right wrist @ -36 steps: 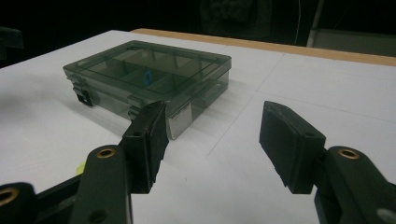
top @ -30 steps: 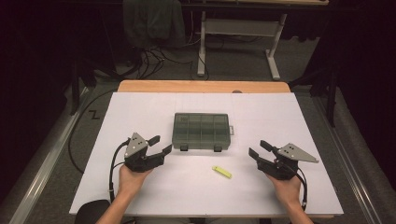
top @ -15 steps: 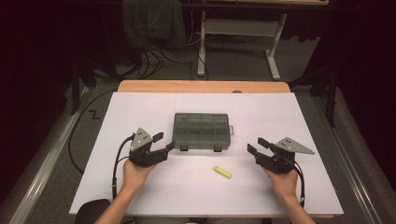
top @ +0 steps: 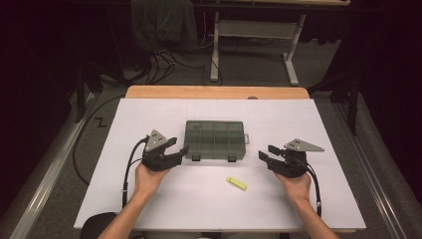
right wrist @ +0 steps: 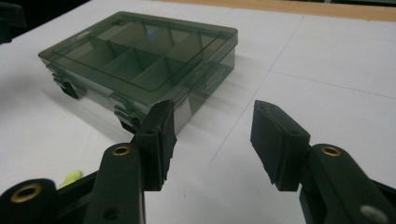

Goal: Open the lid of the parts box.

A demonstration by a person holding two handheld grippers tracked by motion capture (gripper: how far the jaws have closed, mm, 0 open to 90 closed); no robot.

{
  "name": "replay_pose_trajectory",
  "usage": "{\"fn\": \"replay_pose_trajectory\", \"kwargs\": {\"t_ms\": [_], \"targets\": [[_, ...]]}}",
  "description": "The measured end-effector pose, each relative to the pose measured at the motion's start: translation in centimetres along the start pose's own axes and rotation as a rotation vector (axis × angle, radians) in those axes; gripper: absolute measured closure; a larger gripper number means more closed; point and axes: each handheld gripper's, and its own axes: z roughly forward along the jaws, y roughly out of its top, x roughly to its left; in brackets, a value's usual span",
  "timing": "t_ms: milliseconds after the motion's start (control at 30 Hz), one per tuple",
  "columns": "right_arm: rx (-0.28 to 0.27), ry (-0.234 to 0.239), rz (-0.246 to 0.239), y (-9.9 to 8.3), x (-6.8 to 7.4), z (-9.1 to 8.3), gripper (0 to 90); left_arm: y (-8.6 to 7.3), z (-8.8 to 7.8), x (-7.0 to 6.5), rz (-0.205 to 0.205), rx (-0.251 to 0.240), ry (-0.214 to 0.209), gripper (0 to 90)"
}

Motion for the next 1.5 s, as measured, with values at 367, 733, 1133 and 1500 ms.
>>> {"fn": "replay_pose_trajectory", "kwargs": {"t_ms": [367,733,1133,1500], "targets": [[0.093,0.039,-0.03,1.0,0.2,0.9,60.8,0.3,0.8,0.0,0.024,0.115,0.052,46.4],[0.218,0.093,-0.088,2.3,0.5,1.9,79.3,0.5,1.1,0.7,0.035,0.217,0.116,54.7],[0.318,0.127,-0.139,3.1,1.2,3.0,90.0,0.5,1.6,0.9,0.06,0.315,0.124,63.1],[0.387,0.127,-0.159,3.3,1.8,4.3,90.0,-0.2,2.0,1.3,0.102,0.384,0.151,73.7]]}}
